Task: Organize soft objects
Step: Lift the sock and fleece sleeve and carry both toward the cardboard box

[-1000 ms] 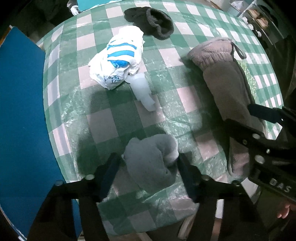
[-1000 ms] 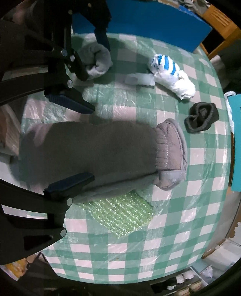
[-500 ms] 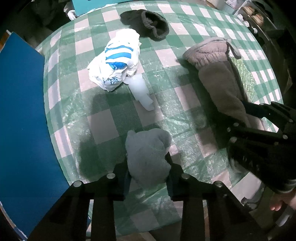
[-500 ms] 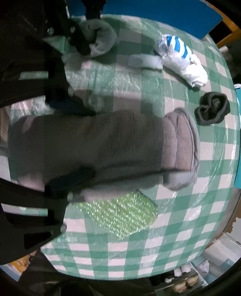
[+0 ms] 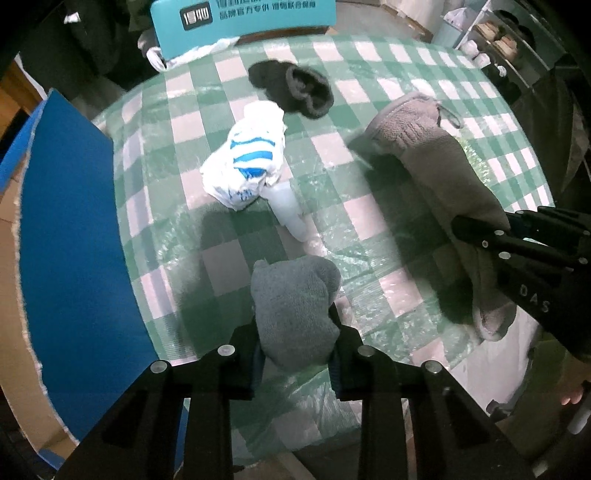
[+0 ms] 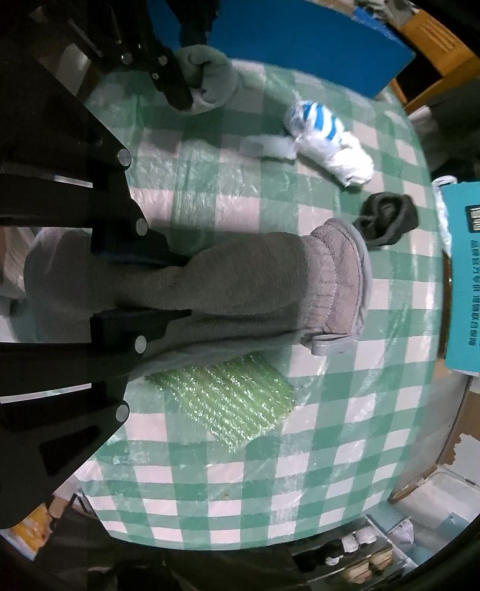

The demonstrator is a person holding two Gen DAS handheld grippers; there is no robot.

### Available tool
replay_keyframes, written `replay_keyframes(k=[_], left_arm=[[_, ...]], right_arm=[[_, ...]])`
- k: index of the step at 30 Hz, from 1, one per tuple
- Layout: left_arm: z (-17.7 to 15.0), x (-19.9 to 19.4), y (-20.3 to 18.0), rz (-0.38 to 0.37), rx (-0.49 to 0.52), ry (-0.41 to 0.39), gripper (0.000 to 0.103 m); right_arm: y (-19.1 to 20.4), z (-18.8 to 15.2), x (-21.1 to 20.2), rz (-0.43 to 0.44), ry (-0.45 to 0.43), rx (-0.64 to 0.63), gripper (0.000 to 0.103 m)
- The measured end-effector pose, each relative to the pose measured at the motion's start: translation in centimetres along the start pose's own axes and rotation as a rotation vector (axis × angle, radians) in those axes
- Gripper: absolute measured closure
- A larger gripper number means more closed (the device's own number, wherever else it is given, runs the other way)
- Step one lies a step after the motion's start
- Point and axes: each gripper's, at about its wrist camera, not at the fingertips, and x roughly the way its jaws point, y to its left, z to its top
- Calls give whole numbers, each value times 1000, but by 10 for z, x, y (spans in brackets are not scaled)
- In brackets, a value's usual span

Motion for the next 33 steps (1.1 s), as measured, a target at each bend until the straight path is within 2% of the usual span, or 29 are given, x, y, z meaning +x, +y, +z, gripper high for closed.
replay_keyframes(k=[15, 33], left_arm=[[-3, -27, 7, 10, -12, -81, 75], [-12, -74, 9, 67, 32, -185, 75]], right_arm=[[12, 4, -51, 101, -86, -13, 87], [28, 7, -99, 137, -164, -60, 87]])
